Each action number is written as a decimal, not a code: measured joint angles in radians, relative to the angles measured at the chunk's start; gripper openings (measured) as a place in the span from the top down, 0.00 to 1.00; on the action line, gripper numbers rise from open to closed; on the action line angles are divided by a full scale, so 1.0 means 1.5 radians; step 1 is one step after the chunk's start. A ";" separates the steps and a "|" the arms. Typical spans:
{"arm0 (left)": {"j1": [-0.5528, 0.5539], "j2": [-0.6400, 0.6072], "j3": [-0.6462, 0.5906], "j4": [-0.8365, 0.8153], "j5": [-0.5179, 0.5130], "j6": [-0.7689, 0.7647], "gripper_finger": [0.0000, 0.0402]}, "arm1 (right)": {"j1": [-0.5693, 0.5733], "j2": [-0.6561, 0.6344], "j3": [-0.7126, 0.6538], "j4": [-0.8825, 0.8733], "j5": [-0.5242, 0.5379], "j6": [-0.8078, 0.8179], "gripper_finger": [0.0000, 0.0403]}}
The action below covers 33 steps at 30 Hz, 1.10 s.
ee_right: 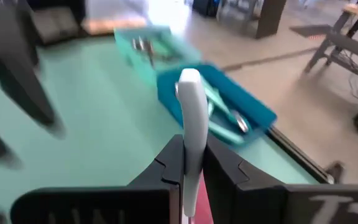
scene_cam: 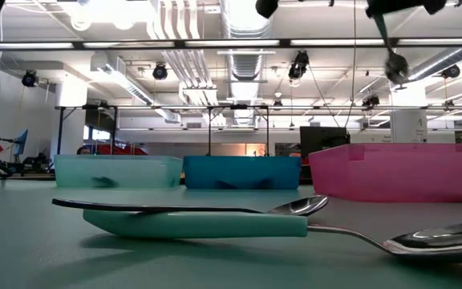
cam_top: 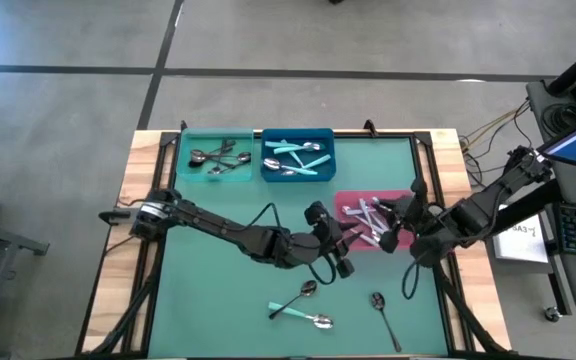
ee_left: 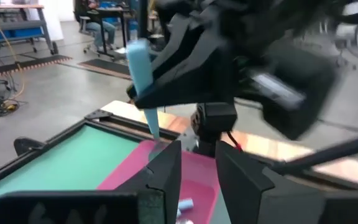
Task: Sort silverware by color (type)
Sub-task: Put the blue spoon into the red bin, then put the black spoon into the green bin
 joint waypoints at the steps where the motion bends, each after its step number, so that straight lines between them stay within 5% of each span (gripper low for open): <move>1: -0.002 -0.005 0.000 -0.015 0.000 0.001 0.79 | -0.005 0.003 0.000 -0.033 -0.014 0.016 0.94; 9: -0.022 -0.027 0.000 -0.086 0.001 -0.004 0.78 | -0.047 0.038 -0.001 -0.259 -0.124 0.155 0.94; 18: -0.061 -0.054 0.000 -0.151 0.001 -0.031 0.78 | -0.063 0.077 -0.004 -0.261 -0.179 0.172 0.85; 26: -0.093 -0.074 0.000 -0.329 0.004 -0.098 0.78 | -0.064 0.104 0.000 -0.261 -0.188 0.180 0.70; 33: -0.097 -0.055 0.000 -0.531 0.277 -0.248 0.78 | -0.064 0.118 0.003 -0.252 -0.279 0.229 0.60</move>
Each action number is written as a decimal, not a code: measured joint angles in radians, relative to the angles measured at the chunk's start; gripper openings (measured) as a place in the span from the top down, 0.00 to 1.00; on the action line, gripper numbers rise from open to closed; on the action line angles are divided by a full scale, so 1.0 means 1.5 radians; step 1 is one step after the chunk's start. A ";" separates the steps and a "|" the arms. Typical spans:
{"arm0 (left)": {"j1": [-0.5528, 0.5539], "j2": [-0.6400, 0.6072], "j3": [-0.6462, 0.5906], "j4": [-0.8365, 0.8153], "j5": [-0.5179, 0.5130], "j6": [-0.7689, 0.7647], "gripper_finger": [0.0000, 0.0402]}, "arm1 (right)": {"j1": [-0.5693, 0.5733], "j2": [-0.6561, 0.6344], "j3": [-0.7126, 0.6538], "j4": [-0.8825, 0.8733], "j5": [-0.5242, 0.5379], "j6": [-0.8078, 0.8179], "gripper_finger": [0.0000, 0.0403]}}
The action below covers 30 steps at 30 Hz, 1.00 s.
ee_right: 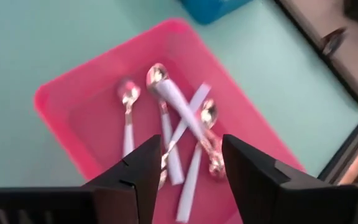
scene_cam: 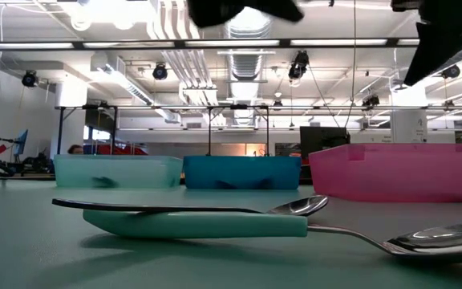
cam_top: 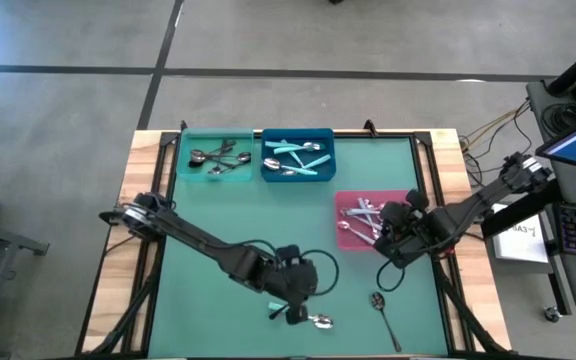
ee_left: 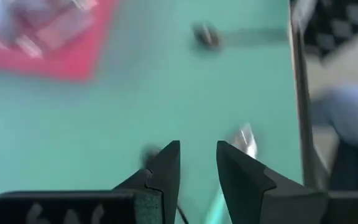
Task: Sort silverware by color (type)
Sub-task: Put the black spoon into the green bin
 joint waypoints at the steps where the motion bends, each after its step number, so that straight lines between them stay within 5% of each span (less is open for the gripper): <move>1: 0.000 0.009 0.000 -0.010 0.034 -0.006 0.78 | 0.000 0.003 0.000 0.005 -0.012 0.000 0.60; 8: -0.001 0.084 0.000 -0.042 0.154 -0.012 0.78 | 0.000 0.035 0.000 0.013 -0.024 0.023 0.61; 30: -0.008 0.168 -0.003 -0.105 0.135 -0.118 0.78 | 0.002 0.081 0.001 0.023 -0.057 0.030 0.66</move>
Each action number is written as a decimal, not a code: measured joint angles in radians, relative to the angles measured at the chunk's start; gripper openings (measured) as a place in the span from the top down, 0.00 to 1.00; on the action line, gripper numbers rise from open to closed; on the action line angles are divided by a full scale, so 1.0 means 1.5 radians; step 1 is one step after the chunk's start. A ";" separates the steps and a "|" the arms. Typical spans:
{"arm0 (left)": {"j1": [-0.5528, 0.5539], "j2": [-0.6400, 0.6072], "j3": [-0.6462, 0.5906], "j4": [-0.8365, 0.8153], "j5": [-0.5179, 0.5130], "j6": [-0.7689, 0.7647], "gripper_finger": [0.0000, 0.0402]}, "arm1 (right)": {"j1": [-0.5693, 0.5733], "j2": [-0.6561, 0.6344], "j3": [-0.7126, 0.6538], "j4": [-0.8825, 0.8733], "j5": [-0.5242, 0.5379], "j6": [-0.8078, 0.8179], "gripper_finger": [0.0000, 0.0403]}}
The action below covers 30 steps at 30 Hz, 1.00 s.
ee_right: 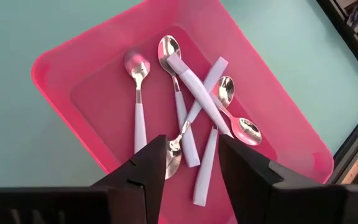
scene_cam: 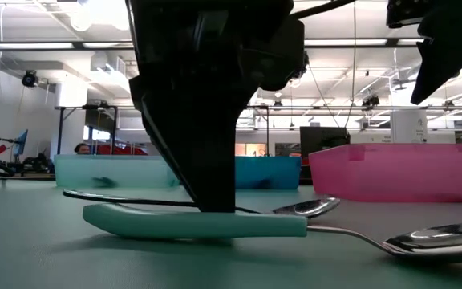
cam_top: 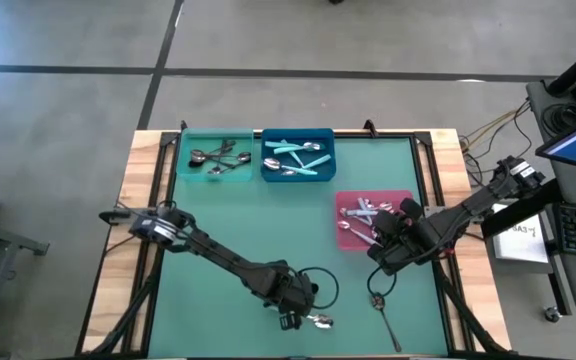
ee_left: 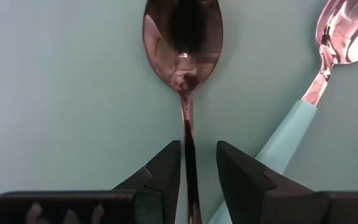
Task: Sort silverware by color (type)
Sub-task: Put the black spoon into the green bin
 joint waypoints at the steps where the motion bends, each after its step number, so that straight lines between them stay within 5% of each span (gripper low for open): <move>1: 0.000 0.001 0.000 0.000 -0.001 0.000 0.78 | 0.000 0.000 0.000 0.000 0.000 0.000 0.67; 13: 0.001 0.005 0.005 -0.032 -0.049 -0.015 0.98 | 0.000 0.000 0.000 0.007 0.000 0.004 0.67; 23: 0.023 -0.053 0.046 -0.225 -0.303 -0.019 0.99 | 0.000 0.000 0.000 0.021 0.001 0.004 0.68; 30: 0.056 -0.128 0.039 -0.363 -0.451 -0.067 1.00 | 0.005 0.000 -0.009 0.149 0.001 -0.049 0.67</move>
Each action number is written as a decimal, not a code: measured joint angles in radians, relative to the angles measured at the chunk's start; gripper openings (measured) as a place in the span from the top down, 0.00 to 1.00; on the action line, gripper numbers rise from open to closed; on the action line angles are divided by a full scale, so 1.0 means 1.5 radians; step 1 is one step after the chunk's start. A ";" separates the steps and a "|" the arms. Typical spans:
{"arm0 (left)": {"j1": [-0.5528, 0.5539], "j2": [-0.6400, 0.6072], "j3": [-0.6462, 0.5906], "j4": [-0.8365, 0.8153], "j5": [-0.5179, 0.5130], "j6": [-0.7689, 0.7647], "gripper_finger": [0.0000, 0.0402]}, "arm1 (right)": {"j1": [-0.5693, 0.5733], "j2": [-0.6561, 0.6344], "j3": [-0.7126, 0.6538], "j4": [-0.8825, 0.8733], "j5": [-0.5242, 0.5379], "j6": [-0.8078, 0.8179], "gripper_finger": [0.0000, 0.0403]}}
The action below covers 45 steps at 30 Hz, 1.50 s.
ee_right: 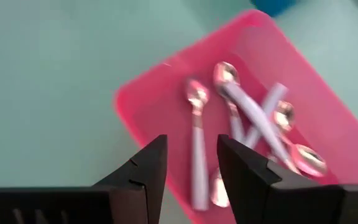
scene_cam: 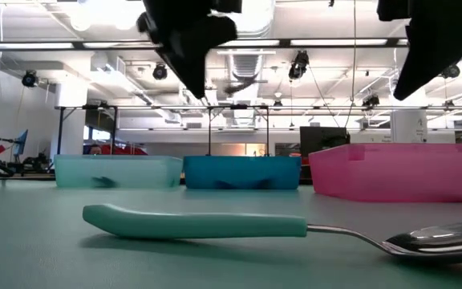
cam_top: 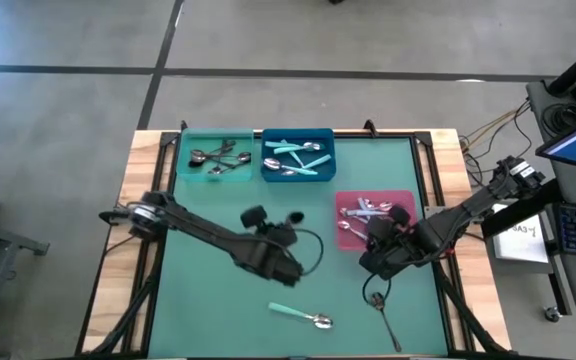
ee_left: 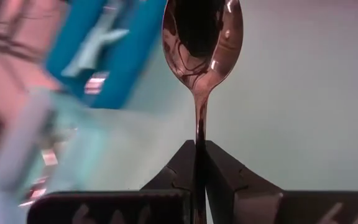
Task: Sort silverware by color (type)
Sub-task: Put the black spoon into the green bin, then adjust the red bin
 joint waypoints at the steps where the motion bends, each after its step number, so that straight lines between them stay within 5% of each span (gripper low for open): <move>1: 0.007 -0.009 0.000 -0.023 -0.017 -0.010 1.00 | 0.000 0.000 -0.002 0.021 0.000 -0.011 0.67; 8: 0.087 -0.100 -0.026 -0.146 -0.072 -0.014 1.00 | 0.000 0.009 -0.021 0.103 0.004 -0.057 0.68; 16: 0.279 -0.270 -0.208 -0.119 -0.071 0.041 1.00 | 0.000 0.038 -0.037 0.103 0.005 -0.041 0.69; 22: 0.473 -0.412 -0.370 0.095 -0.035 0.170 1.00 | 0.000 0.076 -0.038 0.106 0.006 -0.039 0.68; 30: 0.712 -0.498 -0.563 0.516 0.180 0.260 0.99 | -0.001 0.141 -0.038 0.131 0.013 -0.039 0.69; 34: 0.756 -0.494 -0.614 0.603 0.211 0.247 0.98 | -0.001 0.163 -0.037 0.132 0.020 -0.038 0.68; 45: 0.762 -0.483 -0.632 0.599 0.245 0.280 0.86 | -0.001 0.138 -0.038 0.128 -0.012 -0.041 0.68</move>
